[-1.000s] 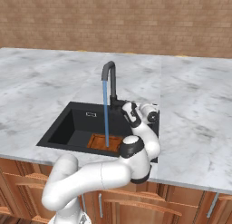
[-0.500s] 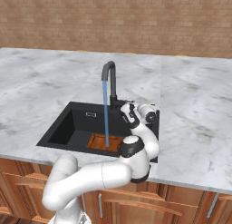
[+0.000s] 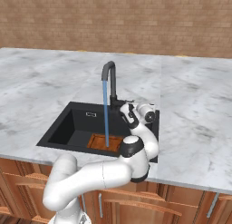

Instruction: Turn on the sink faucet with hot water and rinse the cutting board for ten seconds, then turn off the faucet. Push the cutting board to reach the water if necessary.

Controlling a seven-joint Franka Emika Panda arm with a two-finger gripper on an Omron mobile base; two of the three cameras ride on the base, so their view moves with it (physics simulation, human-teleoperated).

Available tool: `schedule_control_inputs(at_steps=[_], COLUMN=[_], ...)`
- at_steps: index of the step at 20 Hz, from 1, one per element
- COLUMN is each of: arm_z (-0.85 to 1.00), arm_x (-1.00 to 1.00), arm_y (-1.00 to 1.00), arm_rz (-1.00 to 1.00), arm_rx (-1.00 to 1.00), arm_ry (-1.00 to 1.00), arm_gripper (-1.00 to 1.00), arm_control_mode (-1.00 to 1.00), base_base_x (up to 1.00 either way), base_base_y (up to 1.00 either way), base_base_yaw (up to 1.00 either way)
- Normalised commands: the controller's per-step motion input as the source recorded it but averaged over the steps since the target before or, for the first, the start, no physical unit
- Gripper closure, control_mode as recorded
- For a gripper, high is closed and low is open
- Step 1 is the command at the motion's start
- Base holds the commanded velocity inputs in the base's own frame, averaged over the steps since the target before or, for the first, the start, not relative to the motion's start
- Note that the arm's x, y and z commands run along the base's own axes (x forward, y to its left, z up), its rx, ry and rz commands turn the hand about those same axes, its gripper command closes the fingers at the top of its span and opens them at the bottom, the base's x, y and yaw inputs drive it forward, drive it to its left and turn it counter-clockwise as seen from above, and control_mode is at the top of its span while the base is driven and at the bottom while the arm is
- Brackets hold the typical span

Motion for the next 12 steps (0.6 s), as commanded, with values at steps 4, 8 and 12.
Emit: schedule_control_inputs(at_steps=[4, 8, 12], arm_z=[0.29, 0.32, 0.31], arm_x=[0.00, 0.00, 0.00], arm_y=[0.34, 0.32, 0.29], arm_rz=[0.00, 0.00, 0.00], arm_rx=[0.00, 0.00, 0.00], arm_ry=[0.00, 0.00, 0.00], arm_gripper=[-1.00, -1.00, -1.00], arm_control_mode=[-1.00, -1.00, -1.00], base_base_x=[0.00, 0.00, 0.00], base_base_y=[0.00, 0.00, 0.00], base_base_yaw=[0.00, 0.00, 0.00])
